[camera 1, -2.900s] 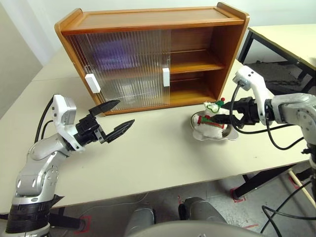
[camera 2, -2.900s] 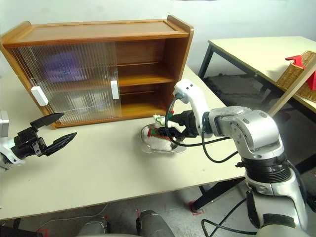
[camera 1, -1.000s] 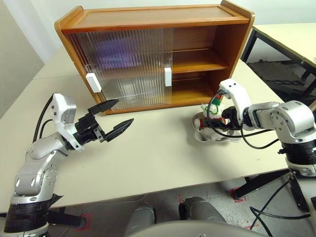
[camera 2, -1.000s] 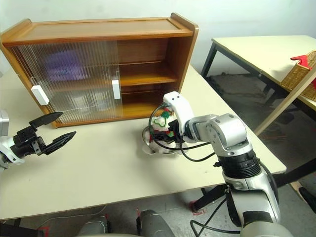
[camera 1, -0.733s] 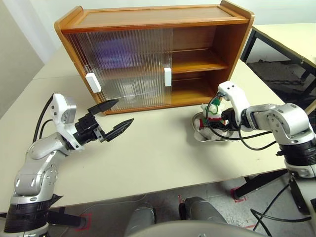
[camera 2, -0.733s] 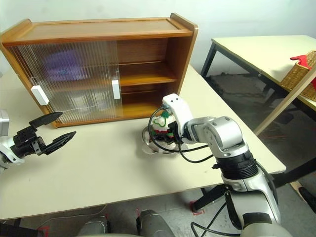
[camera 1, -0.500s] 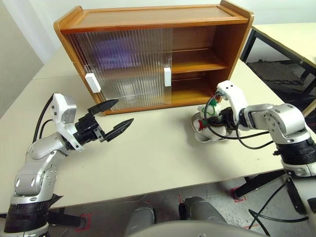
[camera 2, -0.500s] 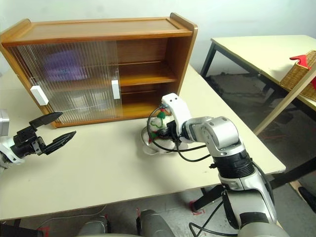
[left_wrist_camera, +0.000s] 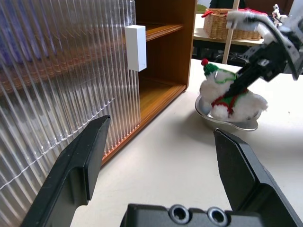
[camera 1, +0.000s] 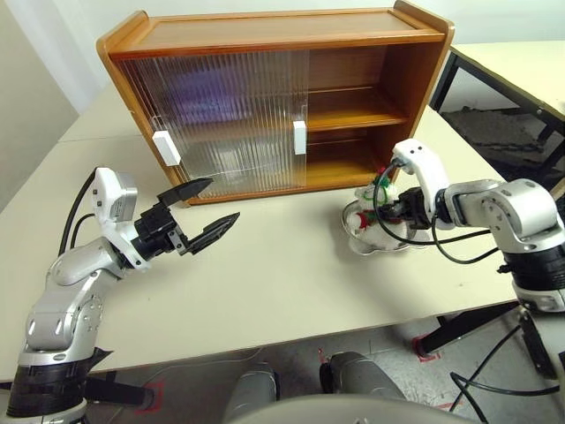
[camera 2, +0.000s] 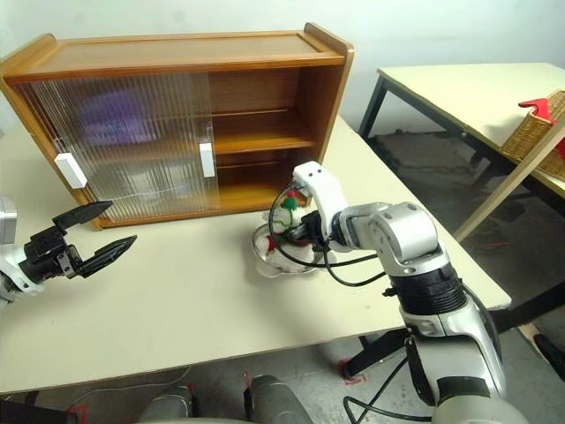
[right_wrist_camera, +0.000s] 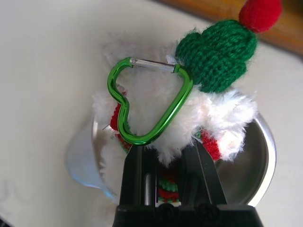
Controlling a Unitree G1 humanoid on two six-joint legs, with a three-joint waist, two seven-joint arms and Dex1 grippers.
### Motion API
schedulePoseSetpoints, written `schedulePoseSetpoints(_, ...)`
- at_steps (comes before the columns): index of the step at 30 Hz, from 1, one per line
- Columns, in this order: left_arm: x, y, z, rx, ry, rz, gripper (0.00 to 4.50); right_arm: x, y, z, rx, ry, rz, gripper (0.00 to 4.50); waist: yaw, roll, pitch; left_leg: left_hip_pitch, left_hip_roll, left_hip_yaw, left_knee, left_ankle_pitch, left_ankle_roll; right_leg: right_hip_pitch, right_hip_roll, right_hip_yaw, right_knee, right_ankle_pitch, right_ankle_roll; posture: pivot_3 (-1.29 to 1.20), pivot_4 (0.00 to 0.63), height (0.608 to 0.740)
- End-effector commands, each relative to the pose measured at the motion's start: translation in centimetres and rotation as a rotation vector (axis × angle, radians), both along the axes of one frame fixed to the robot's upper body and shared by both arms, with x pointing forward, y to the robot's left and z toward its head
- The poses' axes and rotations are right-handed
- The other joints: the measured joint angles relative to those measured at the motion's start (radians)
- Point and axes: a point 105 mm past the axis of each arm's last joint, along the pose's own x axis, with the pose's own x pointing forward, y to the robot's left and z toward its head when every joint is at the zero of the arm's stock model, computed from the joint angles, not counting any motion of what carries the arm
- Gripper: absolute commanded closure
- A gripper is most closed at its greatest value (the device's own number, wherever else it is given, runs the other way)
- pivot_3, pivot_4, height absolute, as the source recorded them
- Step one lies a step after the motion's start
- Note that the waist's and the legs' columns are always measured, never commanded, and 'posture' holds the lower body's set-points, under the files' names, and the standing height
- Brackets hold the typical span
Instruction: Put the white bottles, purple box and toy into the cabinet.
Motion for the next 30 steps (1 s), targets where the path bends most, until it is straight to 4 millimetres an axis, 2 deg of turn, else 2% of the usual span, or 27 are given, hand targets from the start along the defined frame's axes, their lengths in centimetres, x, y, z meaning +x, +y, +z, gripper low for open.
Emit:
schedulePoseSetpoints(1,0.0,0.3,-0.3,0.018,0.004,0.004,0.00,0.7,0.1,1.9,0.080,-0.033,-0.003,4.26,0.000,0.000,0.000,0.000,0.000,0.000,0.000,0.000,0.000,0.000,0.000,0.000,0.000,0.000,0.000,-0.12,0.000,0.740)
schedulePoseSetpoints(7,0.0,0.0,-0.3,0.004,0.005,-0.017,0.00,2.3,-0.7,4.9,0.165,-0.098,-0.030,4.26,0.000,0.000,0.000,0.000,0.000,0.000,0.000,0.000,0.000,0.000,0.000,0.000,0.000,0.000,0.000,-0.12,0.000,0.740)
schedulePoseSetpoints(13,-0.1,-0.6,-0.2,-0.026,0.016,-0.057,0.00,3.5,-0.2,7.0,0.248,-0.170,-0.015,4.26,-0.001,0.000,0.000,0.000,0.000,0.000,0.000,0.000,0.000,-0.001,0.000,0.000,0.000,0.000,-0.001,-0.12,0.000,0.740)
schedulePoseSetpoints(21,-0.1,-1.0,0.2,-0.045,0.020,-0.066,0.00,7.2,1.1,11.1,0.354,-0.417,-0.056,4.27,-0.002,0.001,0.000,0.000,0.001,0.000,0.000,0.000,0.000,-0.002,0.000,0.000,0.001,0.002,-0.002,-0.11,0.000,0.740)
schedulePoseSetpoints(26,0.0,-1.1,0.4,-0.046,0.018,-0.059,0.00,8.4,1.5,12.1,0.372,-0.504,-0.062,4.27,0.001,0.001,0.000,0.000,0.003,0.000,-0.001,0.000,0.000,-0.002,0.000,-0.002,0.001,0.003,-0.004,-0.10,0.000,0.740)
schedulePoseSetpoints(30,-0.2,-1.3,0.5,-0.067,0.039,-0.077,0.00,9.2,1.6,12.1,0.380,-0.532,-0.081,4.27,0.002,0.001,0.000,-0.001,0.004,0.000,-0.001,0.000,0.000,-0.003,0.000,-0.002,0.001,0.005,-0.006,-0.09,0.000,0.740)
